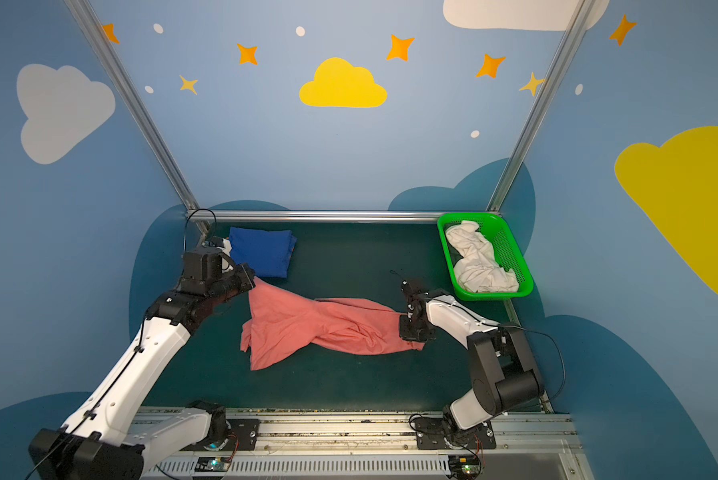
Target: Fold and stack the t-shirts
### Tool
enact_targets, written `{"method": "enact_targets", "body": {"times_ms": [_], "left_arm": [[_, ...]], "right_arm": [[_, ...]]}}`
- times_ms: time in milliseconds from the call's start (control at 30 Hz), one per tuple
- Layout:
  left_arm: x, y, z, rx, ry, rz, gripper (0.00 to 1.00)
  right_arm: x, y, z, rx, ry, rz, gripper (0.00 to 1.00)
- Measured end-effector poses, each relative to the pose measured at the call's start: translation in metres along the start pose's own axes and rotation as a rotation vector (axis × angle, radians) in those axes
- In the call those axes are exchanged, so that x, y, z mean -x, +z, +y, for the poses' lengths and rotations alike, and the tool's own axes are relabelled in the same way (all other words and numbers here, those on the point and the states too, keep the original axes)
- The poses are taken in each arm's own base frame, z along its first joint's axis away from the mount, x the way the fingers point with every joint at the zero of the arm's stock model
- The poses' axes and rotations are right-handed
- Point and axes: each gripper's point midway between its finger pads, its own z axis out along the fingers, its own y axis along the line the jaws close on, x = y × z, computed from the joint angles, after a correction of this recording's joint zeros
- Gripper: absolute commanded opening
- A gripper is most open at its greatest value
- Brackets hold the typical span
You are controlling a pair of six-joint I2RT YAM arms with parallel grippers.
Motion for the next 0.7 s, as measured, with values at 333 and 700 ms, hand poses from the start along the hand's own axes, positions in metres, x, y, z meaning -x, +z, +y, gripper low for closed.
{"method": "enact_targets", "body": {"times_ms": [333,700], "left_arm": [[0.002,-0.001,0.003,0.01,-0.002,-0.008,0.05],[0.002,-0.001,0.003,0.01,-0.002,-0.008,0.05]], "right_arm": [[0.001,-0.004,0.001,0.012,0.002,-0.012,0.0],[0.003,-0.024,0.007,0.065,-0.005,-0.061,0.0]]}}
